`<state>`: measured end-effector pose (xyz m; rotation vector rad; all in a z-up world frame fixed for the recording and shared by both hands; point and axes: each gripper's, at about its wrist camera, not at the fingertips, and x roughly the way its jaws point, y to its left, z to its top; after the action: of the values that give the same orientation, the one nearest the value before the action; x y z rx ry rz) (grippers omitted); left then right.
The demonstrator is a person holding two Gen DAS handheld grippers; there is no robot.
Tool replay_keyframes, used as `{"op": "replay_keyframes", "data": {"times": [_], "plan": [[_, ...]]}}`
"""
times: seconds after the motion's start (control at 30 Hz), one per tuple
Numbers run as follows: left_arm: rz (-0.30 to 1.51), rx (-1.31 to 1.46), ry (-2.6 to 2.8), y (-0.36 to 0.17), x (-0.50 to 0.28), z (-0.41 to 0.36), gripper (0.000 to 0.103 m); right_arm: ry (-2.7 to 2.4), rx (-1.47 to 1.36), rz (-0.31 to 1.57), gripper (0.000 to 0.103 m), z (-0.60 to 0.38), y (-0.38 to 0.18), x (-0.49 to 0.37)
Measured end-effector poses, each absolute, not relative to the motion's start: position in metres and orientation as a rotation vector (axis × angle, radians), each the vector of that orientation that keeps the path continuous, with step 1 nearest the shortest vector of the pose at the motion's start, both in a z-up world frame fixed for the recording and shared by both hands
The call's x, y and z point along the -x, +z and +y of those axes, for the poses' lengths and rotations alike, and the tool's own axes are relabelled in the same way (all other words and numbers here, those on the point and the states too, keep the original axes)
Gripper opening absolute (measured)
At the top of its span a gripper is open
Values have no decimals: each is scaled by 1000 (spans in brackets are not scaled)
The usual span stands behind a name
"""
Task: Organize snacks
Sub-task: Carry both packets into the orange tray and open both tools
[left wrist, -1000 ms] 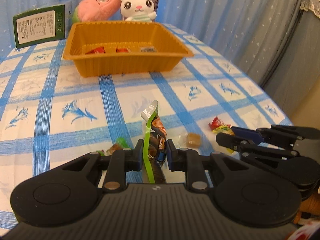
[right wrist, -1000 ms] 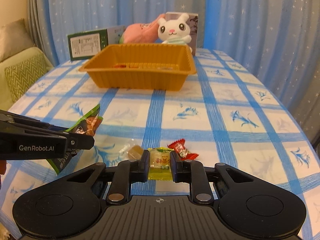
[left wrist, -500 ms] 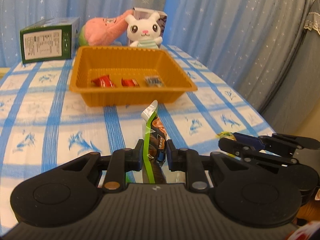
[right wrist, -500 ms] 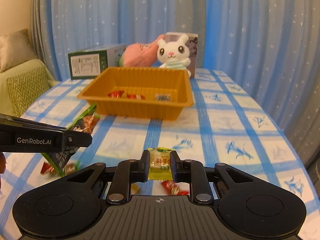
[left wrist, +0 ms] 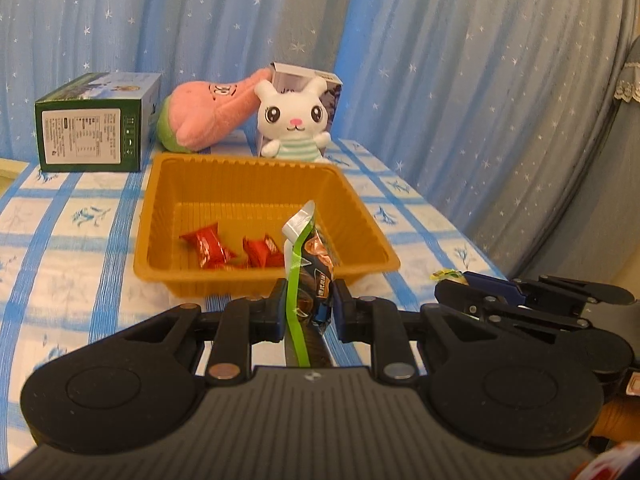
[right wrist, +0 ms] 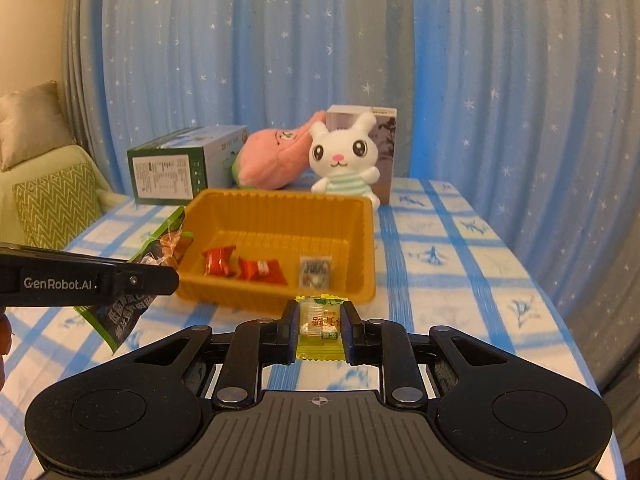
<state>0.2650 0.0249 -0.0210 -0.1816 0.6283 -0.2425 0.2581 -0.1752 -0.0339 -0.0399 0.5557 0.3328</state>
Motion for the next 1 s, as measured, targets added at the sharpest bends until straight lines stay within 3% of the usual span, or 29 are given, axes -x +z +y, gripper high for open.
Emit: {"op": "replay_keyframes", "data": {"times": [1.0], "plan": [[646, 397, -123, -40, -376, 103, 20, 388, -69, 586, 22, -144, -43, -383]]}}
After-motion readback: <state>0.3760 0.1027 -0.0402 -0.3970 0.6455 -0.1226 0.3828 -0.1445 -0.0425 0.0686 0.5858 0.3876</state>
